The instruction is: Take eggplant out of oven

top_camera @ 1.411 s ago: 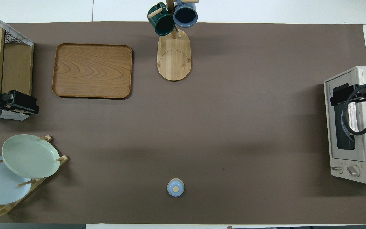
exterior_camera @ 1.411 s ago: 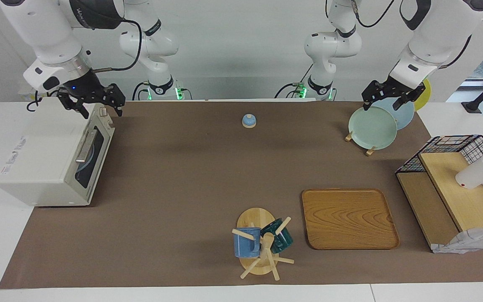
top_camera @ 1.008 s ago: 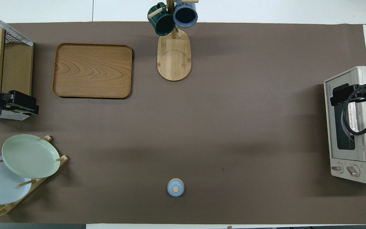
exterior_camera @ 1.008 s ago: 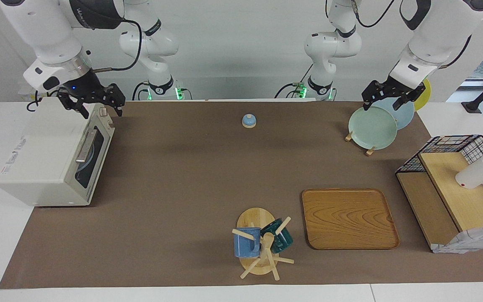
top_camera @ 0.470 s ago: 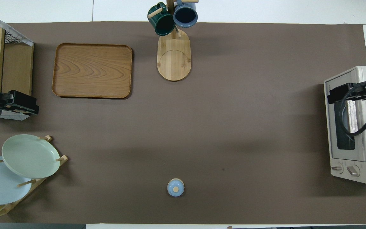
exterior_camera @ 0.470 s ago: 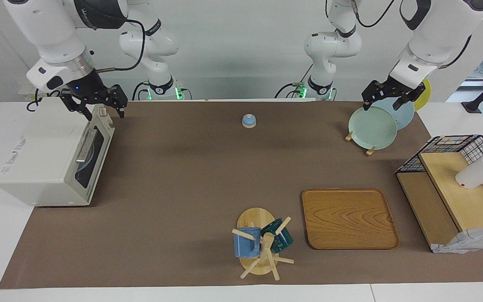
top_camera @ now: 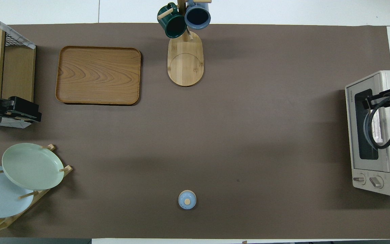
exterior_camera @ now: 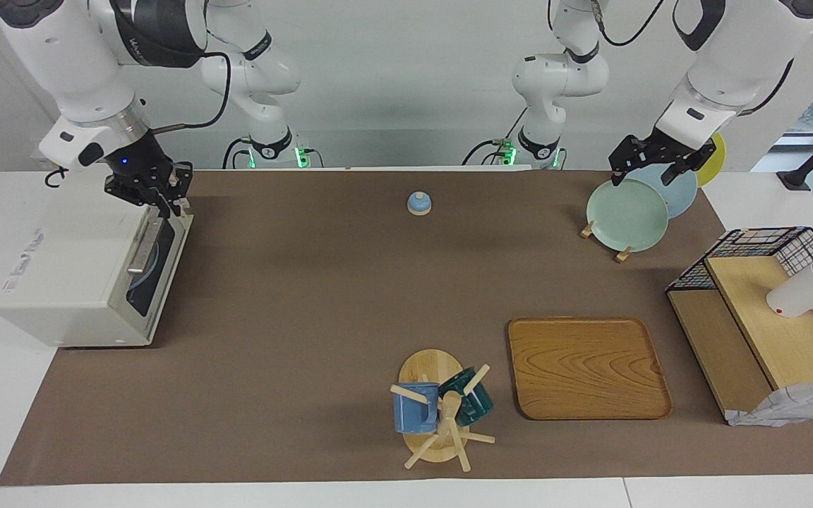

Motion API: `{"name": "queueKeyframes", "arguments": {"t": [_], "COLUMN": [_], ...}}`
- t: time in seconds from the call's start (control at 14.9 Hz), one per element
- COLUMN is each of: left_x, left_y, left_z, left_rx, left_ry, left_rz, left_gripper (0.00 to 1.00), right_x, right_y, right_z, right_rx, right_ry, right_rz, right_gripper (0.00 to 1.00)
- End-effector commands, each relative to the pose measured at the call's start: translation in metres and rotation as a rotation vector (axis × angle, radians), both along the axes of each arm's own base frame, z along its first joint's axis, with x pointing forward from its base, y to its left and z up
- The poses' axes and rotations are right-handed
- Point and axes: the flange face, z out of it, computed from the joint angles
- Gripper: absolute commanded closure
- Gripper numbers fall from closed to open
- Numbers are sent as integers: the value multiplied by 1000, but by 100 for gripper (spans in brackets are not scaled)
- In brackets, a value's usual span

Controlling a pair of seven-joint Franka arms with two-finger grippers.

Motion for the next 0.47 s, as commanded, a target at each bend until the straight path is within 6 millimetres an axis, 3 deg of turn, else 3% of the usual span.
{"name": "queueKeyframes", "arguments": {"t": [0.0, 0.13, 0.4], "left_x": [-6, -6, -6], "left_y": [3, 3, 3], "left_z": [5, 5, 5], "left_rx": [-6, -6, -6], "left_ry": [-11, -13, -11], "left_rz": [7, 5, 5], "left_gripper": [0, 0, 0], "right_x": [-24, -36, -38], "right_y": [-17, -32, -42], "right_z": [-22, -41, -64], "right_rx": [-30, -36, -108], "right_ry": [-1, -5, 16], "right_rz": [-132, -173, -188], "right_gripper": [100, 100, 100]}}
